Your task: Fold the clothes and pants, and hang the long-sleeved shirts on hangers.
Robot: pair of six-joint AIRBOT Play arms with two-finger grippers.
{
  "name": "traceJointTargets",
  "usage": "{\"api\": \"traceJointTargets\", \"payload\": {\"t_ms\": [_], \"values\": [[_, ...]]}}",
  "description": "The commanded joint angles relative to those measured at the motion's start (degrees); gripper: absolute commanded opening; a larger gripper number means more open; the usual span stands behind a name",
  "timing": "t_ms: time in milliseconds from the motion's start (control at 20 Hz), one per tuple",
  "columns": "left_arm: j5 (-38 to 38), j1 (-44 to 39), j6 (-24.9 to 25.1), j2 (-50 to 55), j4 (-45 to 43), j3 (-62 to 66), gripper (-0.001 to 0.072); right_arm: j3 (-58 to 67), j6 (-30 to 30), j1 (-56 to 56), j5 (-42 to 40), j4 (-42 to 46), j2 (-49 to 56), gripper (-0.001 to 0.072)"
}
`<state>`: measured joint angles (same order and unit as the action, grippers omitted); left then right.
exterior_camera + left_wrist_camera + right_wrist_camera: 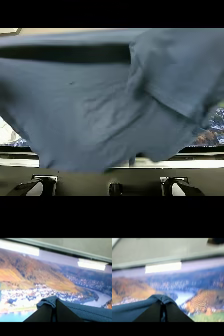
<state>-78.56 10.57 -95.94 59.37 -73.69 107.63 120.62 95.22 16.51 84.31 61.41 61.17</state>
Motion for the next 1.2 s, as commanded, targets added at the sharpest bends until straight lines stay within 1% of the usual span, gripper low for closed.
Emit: {"api": "traceJointTargets", "payload": {"t_ms": [0,150,300,400,550,700,800,900,1000,1150], "values": [[-3.3,-1.2,1.8,13.1,1.0,-0.2,0.0014,-3.8,3.0,0.0,4.0,-3.3,13.1,0.0028],[-0.6,-3.2,3.0,26.7,0.6,-0.2,0.0014,-11.3,2.4,-0.1,-2.4,-4.9,24.9,0.0029],[7.1,-5.1,3.0,39.3,-1.8,-0.1,0.0014,-12.7,-0.3,-2.0,-9.4,-5.9,37.2,0.0029],[12.4,-5.7,3.0,45.5,-2.0,-0.1,0.0014,-12.7,-1.9,-4.9,-15.4,-5.6,43.4,0.0029],[18.7,-6.0,3.0,50.4,-3.2,0.1,0.0014,-12.7,-2.0,-7.9,-24.7,-4.9,48.7,0.0029],[22.6,-5.9,2.9,51.2,-3.3,0.7,0.0014,-12.6,-1.9,-8.3,-29.4,-4.3,49.0,0.0028],[21.6,-5.9,2.9,51.1,-3.2,1.3,0.0014,-12.3,-2.0,-8.3,-28.2,-3.4,48.4,0.0028],[18.2,-5.9,2.9,50.8,-3.2,1.7,0.0014,-12.2,-2.0,-8.3,-25.9,-1.4,47.5,0.0029],[12.8,-5.9,2.9,50.5,-3.2,1.7,0.0014,-12.2,-1.0,-8.3,-21.9,1.9,46.4,0.0029],[2.3,-5.9,2.4,50.9,-3.3,1.6,0.0014,-12.2,-0.3,-8.3,-11.6,8.0,46.3,0.0029]]}}
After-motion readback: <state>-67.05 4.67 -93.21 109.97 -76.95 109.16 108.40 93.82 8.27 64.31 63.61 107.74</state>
